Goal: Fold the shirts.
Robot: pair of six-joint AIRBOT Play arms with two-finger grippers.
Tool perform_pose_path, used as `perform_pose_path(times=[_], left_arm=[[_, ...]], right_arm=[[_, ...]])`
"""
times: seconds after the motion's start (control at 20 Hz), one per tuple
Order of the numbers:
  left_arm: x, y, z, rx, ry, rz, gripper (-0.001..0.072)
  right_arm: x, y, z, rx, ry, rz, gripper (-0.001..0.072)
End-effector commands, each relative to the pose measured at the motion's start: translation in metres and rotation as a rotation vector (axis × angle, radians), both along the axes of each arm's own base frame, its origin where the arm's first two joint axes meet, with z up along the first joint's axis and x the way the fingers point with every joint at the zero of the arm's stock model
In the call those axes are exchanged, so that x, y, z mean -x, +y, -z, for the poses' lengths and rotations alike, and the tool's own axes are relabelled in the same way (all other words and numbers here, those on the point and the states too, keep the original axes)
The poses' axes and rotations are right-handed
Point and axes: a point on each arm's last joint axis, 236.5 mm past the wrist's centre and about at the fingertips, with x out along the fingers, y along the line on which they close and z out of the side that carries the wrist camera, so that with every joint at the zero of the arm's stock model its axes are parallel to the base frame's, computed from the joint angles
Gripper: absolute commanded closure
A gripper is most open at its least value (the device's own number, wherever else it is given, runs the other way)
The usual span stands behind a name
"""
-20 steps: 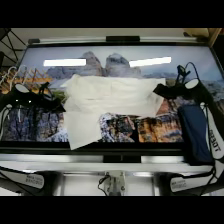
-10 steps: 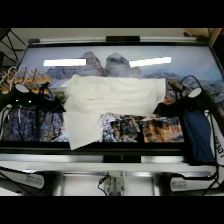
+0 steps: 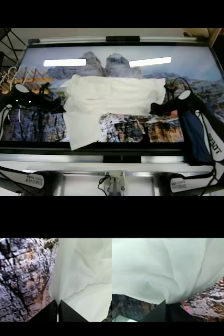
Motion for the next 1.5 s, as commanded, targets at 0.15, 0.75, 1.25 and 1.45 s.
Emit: perform_pose_path(times=[0.15,0.75,1.25,1.45], left_arm=[[-0.001,0.0,-0.009,0.003,-0.01,0.013,0.0678],[0.051,-0.018,-0.585,-0.096,-1.429,-0.17,0.0678],[0.251,-0.013,-0.671,-0.131,-1.757,-0.442,0.0679],[0.221,-0.011,-0.639,-0.191,-1.626,-0.38,0.0679]], right_arm=[[-0.015,-0.002,-0.037,0.019,-0.124,-0.004,0.0666],[0.066,-0.023,-0.568,0.307,-1.446,0.08,0.0666],[0.244,-0.046,-0.673,0.334,-1.759,0.359,0.0666],[0.204,-0.05,-0.637,0.359,-1.59,0.322,0.0666]])
